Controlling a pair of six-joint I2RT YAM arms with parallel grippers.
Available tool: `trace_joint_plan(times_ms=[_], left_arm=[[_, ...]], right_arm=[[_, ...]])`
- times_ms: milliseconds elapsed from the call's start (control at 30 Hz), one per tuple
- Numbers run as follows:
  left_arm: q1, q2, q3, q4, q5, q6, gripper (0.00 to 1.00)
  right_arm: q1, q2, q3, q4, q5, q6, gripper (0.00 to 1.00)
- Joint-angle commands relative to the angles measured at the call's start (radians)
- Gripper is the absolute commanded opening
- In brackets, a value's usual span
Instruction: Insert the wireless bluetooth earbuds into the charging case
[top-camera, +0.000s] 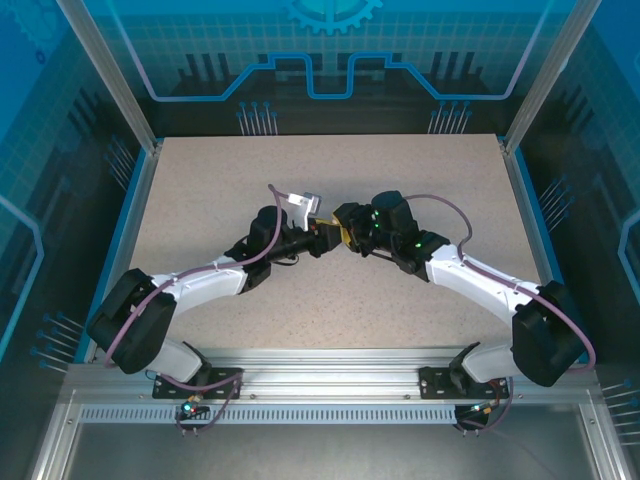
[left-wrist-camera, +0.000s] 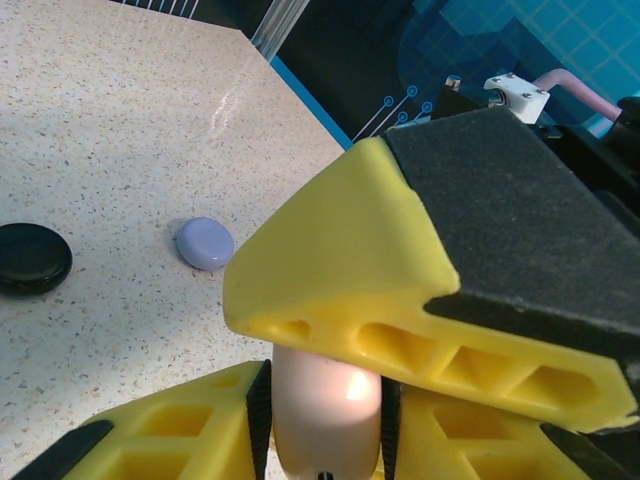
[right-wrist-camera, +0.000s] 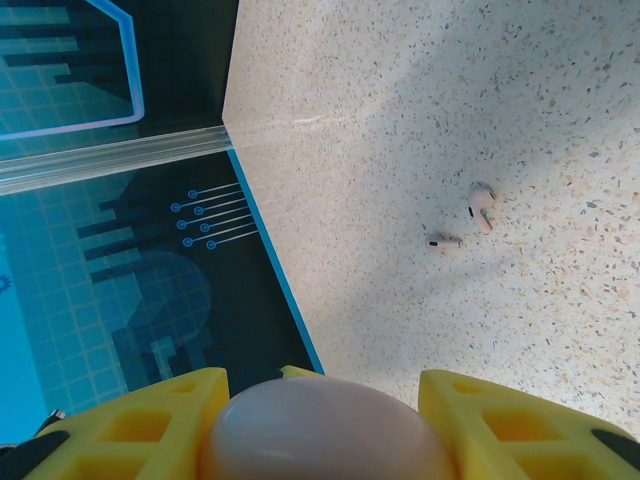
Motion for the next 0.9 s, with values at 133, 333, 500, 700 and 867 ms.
trace_joint_plan(times_ms=[133,333,500,700,867], left_arm=[[-0.006,-0.023,-0.005,0.054,-0.023,0.014,0.15],[-0.006,-0.023,-0.003,0.049,-0.022,0.014,0.00],[0.002,-0.026,-0.002,0.019,-0.009,0.017,0.00],[0.057,-0.025,0.002,-0.020,0.133,-0.004,0.00],[0.095,-0.031,0.018,-0.078,0.257,-0.003,0.00]], right_arm=[[-0.015,-0.017,-0.010,-0.011,0.030,-0.007,0.38],[-0.026,-0.019,-0.006,-0.005,0.021,-0.022,0.53],[-0.070,-0.086,-0.002,-0.083,0.042,-0.129,0.86],[-0.172,-0.224,-0.061,-0.156,0.025,-0.393,0.88],[-0.249,-0.251,-0.061,-0.151,-0.170,-0.796,0.86]])
